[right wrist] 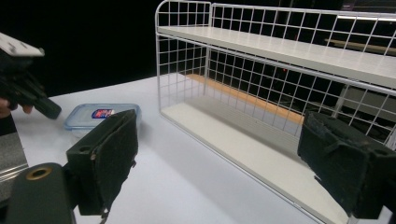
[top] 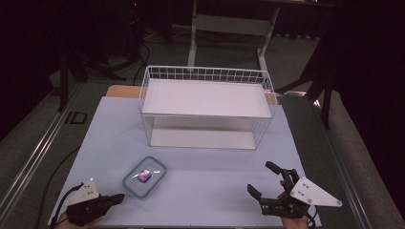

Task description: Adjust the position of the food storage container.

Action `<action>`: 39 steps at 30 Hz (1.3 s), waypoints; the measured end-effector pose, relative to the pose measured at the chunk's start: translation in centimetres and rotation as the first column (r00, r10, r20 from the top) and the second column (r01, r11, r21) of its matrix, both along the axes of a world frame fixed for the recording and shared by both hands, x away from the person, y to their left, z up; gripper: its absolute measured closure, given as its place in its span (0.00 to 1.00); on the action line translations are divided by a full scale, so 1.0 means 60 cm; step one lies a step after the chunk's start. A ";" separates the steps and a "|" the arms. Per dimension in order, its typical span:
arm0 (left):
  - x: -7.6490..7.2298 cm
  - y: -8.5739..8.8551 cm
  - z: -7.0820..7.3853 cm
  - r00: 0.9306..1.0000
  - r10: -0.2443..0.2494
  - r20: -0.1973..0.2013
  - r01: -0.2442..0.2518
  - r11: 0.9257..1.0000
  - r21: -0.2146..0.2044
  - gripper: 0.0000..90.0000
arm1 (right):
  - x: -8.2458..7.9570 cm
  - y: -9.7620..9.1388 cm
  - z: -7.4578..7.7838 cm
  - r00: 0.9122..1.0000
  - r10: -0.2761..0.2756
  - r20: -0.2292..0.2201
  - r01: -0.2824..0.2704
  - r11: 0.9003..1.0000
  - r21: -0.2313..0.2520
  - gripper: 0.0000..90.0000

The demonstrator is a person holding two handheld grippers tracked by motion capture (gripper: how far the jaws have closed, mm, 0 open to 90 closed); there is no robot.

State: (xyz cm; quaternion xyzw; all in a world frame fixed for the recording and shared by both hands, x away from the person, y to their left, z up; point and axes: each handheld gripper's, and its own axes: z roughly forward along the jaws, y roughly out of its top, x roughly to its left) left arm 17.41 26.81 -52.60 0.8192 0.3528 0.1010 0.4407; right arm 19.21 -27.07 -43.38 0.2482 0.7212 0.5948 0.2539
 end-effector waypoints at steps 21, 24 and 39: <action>0.092 -0.022 -0.008 0.994 0.103 -0.037 -0.099 0.992 0.083 1.00 | 0.002 -0.004 0.000 1.000 0.017 -0.009 -0.017 1.000 0.019 0.14; 0.099 -0.026 -0.009 0.992 0.120 -0.030 -0.118 0.990 0.071 1.00 | 0.001 -0.004 -0.001 1.000 0.021 -0.008 -0.021 1.000 0.012 0.14; 0.120 -0.029 0.001 0.980 0.196 -0.029 -0.193 0.977 0.085 1.00 | 0.001 0.003 -0.004 0.999 0.043 -0.016 -0.043 0.999 0.001 0.14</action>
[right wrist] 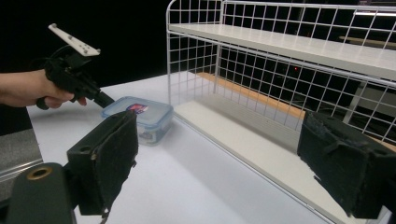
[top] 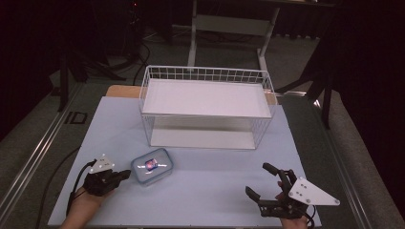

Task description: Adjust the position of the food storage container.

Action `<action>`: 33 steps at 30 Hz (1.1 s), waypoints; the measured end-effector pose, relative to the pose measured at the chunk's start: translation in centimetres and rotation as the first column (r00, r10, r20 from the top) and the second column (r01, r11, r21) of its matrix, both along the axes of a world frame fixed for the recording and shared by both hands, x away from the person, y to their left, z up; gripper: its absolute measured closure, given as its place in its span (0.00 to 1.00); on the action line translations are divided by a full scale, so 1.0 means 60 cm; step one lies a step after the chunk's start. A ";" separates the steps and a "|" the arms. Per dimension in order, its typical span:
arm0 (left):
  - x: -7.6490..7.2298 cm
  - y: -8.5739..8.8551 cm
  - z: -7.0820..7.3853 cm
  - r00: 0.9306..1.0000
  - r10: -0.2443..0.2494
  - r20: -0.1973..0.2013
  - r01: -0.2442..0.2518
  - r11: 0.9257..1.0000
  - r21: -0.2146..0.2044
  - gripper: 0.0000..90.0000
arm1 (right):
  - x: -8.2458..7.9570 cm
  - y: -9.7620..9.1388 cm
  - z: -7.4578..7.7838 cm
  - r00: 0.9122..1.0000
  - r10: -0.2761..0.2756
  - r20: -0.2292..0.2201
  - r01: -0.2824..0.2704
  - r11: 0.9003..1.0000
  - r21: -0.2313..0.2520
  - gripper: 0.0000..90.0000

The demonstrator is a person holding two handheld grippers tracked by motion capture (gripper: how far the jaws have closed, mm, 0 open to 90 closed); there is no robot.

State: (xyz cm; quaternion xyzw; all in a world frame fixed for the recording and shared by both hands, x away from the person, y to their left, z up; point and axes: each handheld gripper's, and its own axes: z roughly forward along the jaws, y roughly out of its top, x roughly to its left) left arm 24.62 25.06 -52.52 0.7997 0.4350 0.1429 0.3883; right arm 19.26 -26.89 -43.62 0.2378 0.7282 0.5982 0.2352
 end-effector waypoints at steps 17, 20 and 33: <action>0.067 -0.069 -0.005 1.000 0.014 0.001 -0.014 0.999 -0.037 1.00 | 0.002 -0.001 -0.001 0.999 0.023 -0.024 -0.023 1.000 0.007 0.14; 0.075 -0.084 -0.005 1.000 0.009 0.012 -0.008 0.999 -0.034 1.00 | 0.002 -0.001 -0.002 0.999 0.023 -0.026 -0.023 1.000 0.007 0.14; 0.109 -0.159 -0.008 0.999 -0.043 0.009 0.044 0.997 -0.058 1.00 | 0.002 0.002 -0.004 0.999 0.043 -0.033 -0.042 0.999 0.005 0.14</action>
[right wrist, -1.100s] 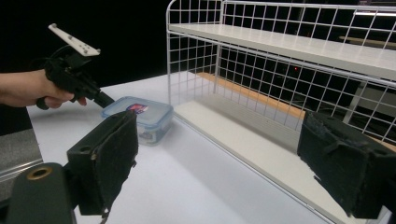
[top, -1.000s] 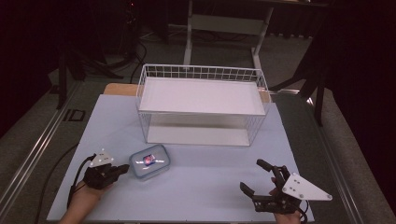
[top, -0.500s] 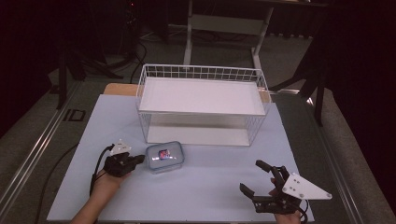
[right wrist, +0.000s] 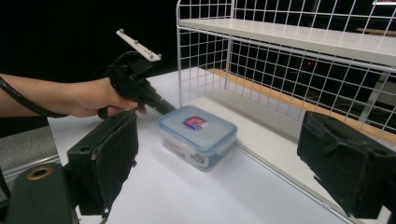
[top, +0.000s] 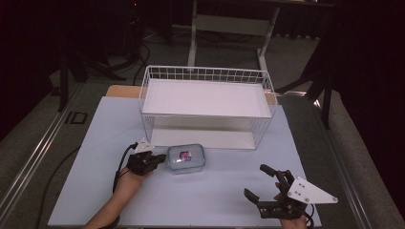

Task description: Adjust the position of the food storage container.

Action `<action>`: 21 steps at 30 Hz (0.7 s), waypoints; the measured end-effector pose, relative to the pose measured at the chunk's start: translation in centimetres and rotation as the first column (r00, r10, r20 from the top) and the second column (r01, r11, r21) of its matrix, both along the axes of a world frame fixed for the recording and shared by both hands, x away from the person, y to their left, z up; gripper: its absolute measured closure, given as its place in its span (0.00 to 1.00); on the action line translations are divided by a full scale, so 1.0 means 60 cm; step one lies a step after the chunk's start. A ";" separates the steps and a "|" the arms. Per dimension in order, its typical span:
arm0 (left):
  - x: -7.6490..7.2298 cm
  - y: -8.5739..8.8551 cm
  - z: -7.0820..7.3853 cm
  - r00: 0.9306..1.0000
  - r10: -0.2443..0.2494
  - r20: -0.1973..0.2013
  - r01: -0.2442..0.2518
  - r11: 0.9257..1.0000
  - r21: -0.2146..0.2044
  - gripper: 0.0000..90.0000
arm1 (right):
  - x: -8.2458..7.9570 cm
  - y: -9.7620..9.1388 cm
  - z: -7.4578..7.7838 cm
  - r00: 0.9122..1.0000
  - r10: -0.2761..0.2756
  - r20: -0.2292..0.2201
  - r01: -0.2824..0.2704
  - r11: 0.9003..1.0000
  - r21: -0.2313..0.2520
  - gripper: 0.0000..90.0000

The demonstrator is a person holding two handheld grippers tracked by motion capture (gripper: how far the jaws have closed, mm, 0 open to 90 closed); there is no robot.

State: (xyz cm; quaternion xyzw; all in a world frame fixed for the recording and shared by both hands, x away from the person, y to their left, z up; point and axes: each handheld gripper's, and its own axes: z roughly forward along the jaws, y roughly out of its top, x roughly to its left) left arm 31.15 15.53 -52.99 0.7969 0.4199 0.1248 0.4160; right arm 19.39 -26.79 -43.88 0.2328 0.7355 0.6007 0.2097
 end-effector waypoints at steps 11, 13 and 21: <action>0.024 -0.058 0.005 0.999 -0.050 0.008 0.050 0.999 -0.006 1.00 | 0.000 0.000 -0.002 1.000 0.013 -0.008 -0.013 1.000 -0.002 0.14; 0.026 -0.066 0.004 0.998 -0.054 0.009 0.055 0.998 -0.010 1.00 | 0.001 0.001 -0.003 1.000 0.014 -0.010 -0.015 1.000 -0.003 0.14; 0.035 -0.091 0.004 0.997 -0.075 0.004 0.075 0.997 -0.018 1.00 | 0.003 0.003 -0.006 0.999 0.025 -0.020 -0.025 1.000 -0.012 0.14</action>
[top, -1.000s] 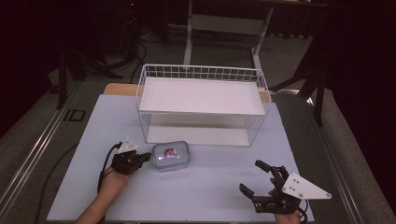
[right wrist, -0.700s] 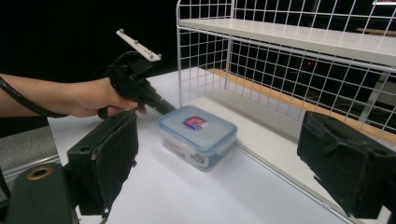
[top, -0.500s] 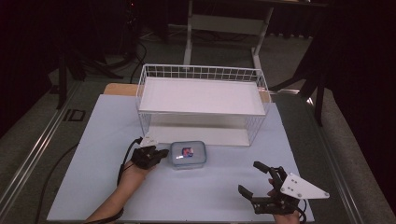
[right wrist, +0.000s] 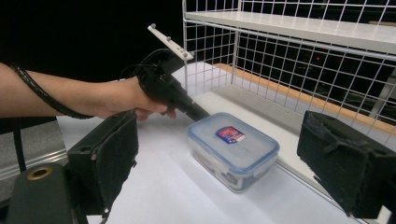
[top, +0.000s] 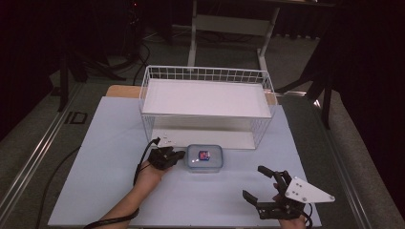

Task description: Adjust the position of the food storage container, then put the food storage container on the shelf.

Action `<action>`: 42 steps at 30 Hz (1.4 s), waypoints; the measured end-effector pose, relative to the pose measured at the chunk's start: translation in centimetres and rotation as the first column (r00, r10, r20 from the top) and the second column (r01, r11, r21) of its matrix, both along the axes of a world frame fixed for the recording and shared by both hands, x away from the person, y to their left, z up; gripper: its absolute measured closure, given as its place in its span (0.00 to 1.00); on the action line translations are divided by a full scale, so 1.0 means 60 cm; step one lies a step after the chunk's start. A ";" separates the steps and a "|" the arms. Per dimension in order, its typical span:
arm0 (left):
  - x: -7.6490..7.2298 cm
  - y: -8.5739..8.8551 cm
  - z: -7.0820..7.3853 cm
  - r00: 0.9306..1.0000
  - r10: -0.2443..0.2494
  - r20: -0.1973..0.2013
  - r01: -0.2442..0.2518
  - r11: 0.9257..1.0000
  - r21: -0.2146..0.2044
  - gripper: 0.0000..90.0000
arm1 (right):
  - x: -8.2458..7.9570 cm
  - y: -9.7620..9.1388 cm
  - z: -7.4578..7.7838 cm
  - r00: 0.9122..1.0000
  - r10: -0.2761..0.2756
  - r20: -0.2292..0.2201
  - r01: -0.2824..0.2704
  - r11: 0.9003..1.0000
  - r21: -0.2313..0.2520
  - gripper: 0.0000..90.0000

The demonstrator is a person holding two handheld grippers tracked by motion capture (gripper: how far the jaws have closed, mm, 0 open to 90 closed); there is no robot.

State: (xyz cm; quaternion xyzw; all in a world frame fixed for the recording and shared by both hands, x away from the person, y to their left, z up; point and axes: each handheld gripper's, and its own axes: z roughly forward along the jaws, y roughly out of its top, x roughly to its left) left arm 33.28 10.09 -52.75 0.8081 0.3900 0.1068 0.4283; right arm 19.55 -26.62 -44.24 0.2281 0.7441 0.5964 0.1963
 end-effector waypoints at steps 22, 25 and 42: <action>-0.072 0.055 0.041 0.997 -0.052 0.055 0.059 0.990 -0.126 0.58 | 0.000 0.006 0.000 1.000 -0.018 0.025 0.019 1.000 -0.008 0.15; -0.083 0.059 0.046 0.993 -0.108 0.041 0.113 0.983 -0.144 0.26 | -0.001 0.009 0.000 0.997 -0.057 0.044 0.058 0.998 -0.021 0.15; -0.109 0.050 0.093 0.988 -0.125 0.092 0.139 0.975 -0.174 0.03 | 0.010 0.041 0.001 0.999 -0.011 -0.042 0.007 0.995 -0.098 0.16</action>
